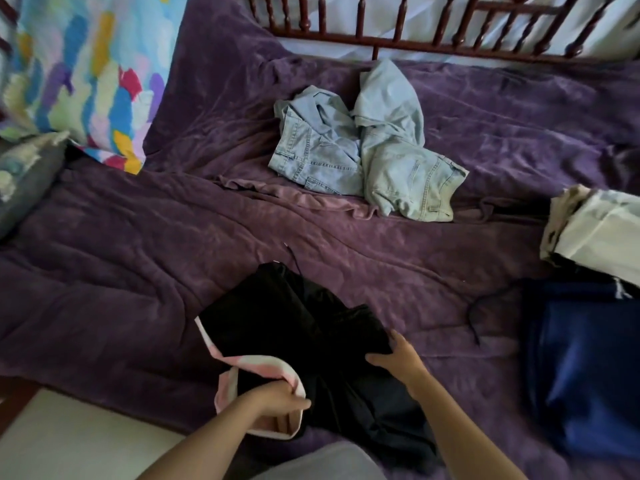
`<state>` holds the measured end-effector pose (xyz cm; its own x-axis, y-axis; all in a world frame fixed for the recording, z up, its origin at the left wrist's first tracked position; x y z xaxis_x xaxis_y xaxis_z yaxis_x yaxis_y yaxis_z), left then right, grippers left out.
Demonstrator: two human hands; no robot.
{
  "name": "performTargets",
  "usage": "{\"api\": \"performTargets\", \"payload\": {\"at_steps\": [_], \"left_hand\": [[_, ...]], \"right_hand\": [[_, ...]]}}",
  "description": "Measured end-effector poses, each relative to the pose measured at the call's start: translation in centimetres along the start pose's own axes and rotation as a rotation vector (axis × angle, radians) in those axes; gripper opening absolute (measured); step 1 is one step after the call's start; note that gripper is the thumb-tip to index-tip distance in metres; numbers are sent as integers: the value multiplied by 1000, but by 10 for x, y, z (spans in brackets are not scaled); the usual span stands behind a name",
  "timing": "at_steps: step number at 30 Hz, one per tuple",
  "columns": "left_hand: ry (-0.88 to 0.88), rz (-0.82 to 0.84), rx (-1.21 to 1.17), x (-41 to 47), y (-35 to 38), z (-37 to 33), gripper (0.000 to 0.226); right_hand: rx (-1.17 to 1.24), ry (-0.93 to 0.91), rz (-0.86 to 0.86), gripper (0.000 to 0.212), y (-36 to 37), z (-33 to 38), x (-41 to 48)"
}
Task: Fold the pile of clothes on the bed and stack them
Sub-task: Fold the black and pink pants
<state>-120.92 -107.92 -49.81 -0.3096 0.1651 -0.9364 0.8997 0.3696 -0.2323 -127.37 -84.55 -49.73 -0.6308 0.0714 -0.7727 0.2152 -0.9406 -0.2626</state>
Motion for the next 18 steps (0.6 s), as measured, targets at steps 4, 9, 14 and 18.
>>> {"api": "performTargets", "payload": {"at_steps": [4, 9, 14, 18], "left_hand": [[-85, -122, 201, -4, -25, -4, 27], [-176, -617, 311, -43, -99, -45, 39], [390, -637, 101, -79, -128, -131, 77], [723, -401, -182, -130, -148, -186, 59]], "right_hand": [[-21, 54, 29, 42, -24, 12, -14], [-85, -187, -65, 40, -36, 42, -25], [89, -627, -62, 9, -56, 142, -96], [193, -868, -138, 9, -100, 223, -176]]}}
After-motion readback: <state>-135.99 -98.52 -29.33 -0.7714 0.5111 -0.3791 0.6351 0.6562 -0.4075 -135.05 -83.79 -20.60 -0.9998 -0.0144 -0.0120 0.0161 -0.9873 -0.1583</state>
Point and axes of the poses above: each hand's wrist, its own x-axis towards the middle knuckle, its own y-axis out of the palm, z = x × y, the point moved 9 cm from there along x, towards the middle knuckle, and after that the axes turned 8 degrees about x, right-handed, at the moved point
